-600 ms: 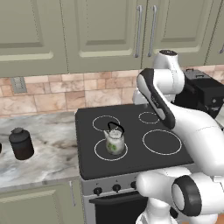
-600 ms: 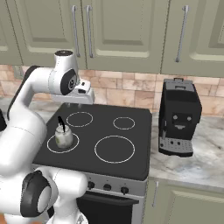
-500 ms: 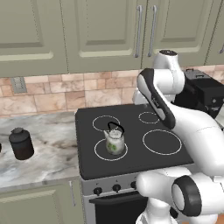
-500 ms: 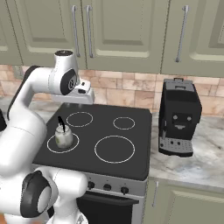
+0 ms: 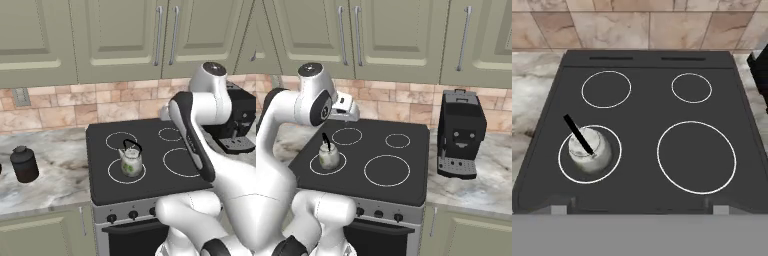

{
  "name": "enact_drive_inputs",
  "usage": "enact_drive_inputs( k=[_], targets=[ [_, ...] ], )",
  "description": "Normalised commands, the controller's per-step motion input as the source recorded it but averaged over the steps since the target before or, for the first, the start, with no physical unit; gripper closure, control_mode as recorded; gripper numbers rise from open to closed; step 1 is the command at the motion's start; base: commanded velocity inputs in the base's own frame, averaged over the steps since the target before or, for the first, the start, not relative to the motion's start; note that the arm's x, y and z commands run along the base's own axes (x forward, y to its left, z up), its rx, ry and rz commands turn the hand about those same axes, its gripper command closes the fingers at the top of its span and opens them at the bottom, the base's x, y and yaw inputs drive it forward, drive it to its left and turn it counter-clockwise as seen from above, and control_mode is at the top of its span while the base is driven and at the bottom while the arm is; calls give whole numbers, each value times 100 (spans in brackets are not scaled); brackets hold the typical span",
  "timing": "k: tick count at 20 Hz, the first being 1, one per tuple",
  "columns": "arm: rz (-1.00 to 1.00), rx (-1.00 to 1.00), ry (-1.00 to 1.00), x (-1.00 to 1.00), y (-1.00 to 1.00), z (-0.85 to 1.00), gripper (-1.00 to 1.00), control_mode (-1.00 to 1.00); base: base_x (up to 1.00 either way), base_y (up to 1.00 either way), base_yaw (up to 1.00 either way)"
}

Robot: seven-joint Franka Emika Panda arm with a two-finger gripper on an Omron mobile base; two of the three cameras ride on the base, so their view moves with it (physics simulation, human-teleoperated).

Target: Pick the pan from the cabinet and place it on the stove. Then turn on the stove burner for the pan.

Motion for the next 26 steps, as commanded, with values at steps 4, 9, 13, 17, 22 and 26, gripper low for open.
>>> enact_drive_inputs(
  k=[4, 9, 13, 17, 22, 26],
  targets=[
    [-2, 0, -37, -21, -12, 51, -100, -100, 0, 0, 0],
    [-3, 0, -30, -8, -4, 67, -100, -100, 0, 0, 0],
    [-3, 0, -27, 0, -1, 67, -100, -100, 0, 0, 0],
    [0, 0, -26, 0, -2, 61, -100, -100, 0, 0, 0],
    [0, 0, -29, -2, -6, 55, -100, -100, 0, 0, 0],
    [0, 0, -34, -16, -5, 40, -100, -100, 0, 0, 0]
  ],
)
